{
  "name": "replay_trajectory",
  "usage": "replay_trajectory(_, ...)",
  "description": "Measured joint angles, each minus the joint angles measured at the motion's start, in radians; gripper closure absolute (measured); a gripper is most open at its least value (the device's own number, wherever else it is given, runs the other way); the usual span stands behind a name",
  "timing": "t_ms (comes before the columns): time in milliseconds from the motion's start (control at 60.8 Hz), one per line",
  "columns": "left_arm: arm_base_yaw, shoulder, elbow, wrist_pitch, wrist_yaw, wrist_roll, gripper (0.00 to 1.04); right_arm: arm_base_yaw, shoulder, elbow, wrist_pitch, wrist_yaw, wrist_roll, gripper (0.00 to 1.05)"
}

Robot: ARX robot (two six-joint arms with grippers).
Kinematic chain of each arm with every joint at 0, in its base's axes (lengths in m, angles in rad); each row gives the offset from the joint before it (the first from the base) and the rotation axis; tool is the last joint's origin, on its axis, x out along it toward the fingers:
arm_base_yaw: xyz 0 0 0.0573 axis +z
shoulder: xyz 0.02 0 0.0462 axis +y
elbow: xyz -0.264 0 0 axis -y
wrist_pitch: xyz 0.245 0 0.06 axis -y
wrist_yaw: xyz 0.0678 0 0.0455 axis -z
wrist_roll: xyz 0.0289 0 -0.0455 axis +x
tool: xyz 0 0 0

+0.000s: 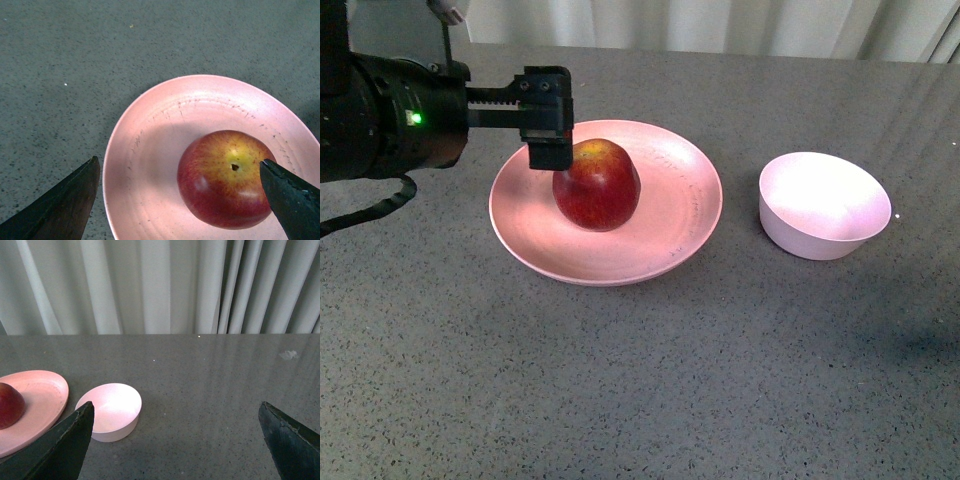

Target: Move apple from plate to bowl

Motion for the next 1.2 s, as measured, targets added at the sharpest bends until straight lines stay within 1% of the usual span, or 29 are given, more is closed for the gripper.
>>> replay_trajectory(214,-0.025,0.065,0.027,0.002,0.012,0.001,0.09,0.0,0.0,0.0,0.0,0.0,0.0,0.09)
replay_trajectory(708,-0.043,0.134,0.095,-0.011,0.055,0.01,0.09,0.0,0.0,0.0,0.0,0.0,0.0,0.09)
replay_trajectory(1201,-0.087,0.191,0.148,-0.038,0.055,0.02,0.09,0.0,0.0,0.0,0.0,0.0,0.0,0.09)
